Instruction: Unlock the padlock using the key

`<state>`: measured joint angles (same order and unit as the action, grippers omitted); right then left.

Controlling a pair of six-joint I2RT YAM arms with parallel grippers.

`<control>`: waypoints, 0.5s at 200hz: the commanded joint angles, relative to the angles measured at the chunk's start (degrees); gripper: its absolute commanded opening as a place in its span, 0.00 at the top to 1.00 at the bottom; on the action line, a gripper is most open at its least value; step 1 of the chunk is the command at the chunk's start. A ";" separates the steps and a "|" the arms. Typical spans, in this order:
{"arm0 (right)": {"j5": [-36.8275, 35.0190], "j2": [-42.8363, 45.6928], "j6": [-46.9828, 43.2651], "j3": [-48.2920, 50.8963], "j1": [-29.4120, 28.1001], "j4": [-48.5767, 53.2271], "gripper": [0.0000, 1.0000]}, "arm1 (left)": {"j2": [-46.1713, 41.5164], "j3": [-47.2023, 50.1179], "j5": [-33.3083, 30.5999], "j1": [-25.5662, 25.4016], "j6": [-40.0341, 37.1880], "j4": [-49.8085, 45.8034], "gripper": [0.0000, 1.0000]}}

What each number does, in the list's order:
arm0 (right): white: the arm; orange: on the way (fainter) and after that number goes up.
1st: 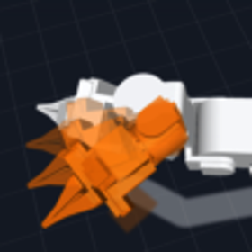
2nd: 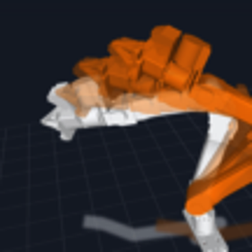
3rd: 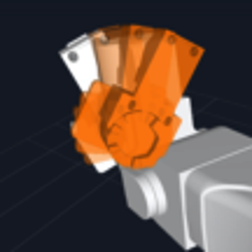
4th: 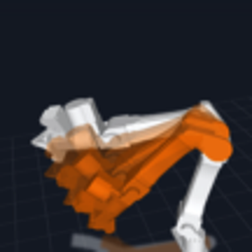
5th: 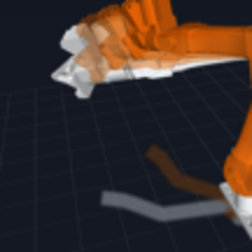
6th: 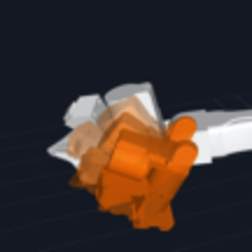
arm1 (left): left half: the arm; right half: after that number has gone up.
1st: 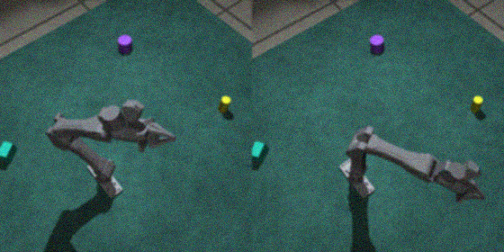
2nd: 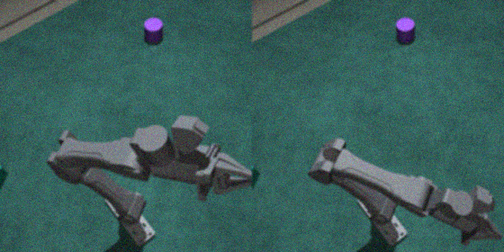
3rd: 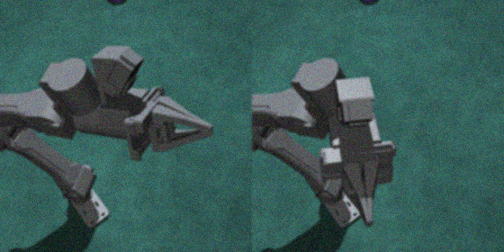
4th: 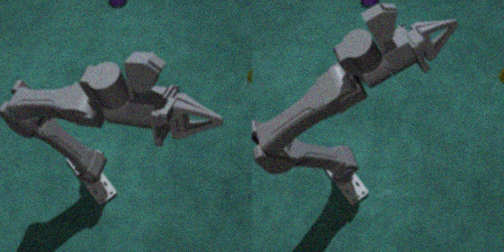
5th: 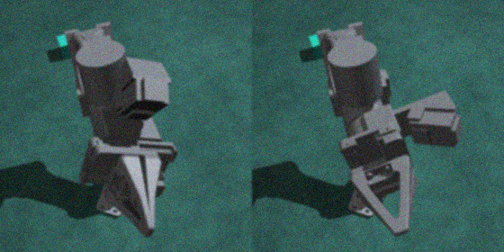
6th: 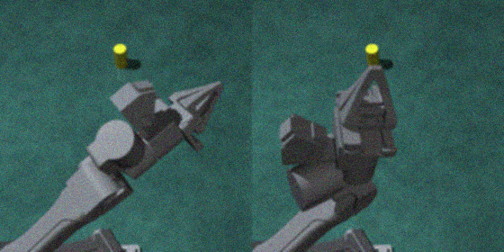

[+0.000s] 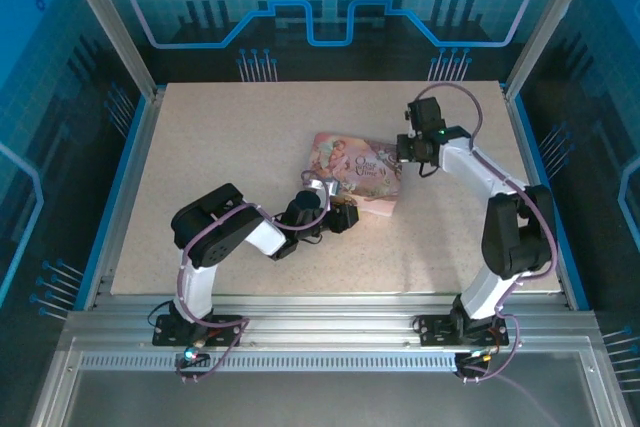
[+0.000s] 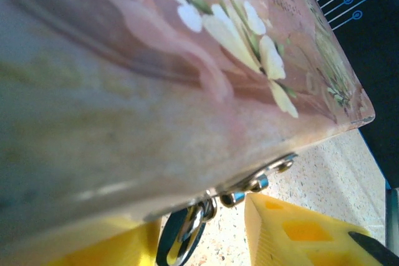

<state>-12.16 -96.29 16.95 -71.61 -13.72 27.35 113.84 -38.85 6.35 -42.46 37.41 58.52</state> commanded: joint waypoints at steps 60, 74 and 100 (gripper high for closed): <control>4.61 1.16 4.76 8.29 -2.53 -4.73 1.00 | -0.69 -0.04 2.54 1.13 0.09 2.63 0.50; 5.13 0.43 5.13 7.74 -2.76 -4.94 1.00 | -0.33 -0.33 2.62 1.10 0.13 2.76 0.48; 5.47 -0.77 4.96 7.21 -2.82 -5.30 1.00 | 0.40 -1.21 2.97 1.10 0.36 3.18 0.46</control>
<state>-9.82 -95.92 20.80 -63.77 -15.49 23.90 113.84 -38.85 7.62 -41.56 37.58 59.02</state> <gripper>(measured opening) 0.058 0.536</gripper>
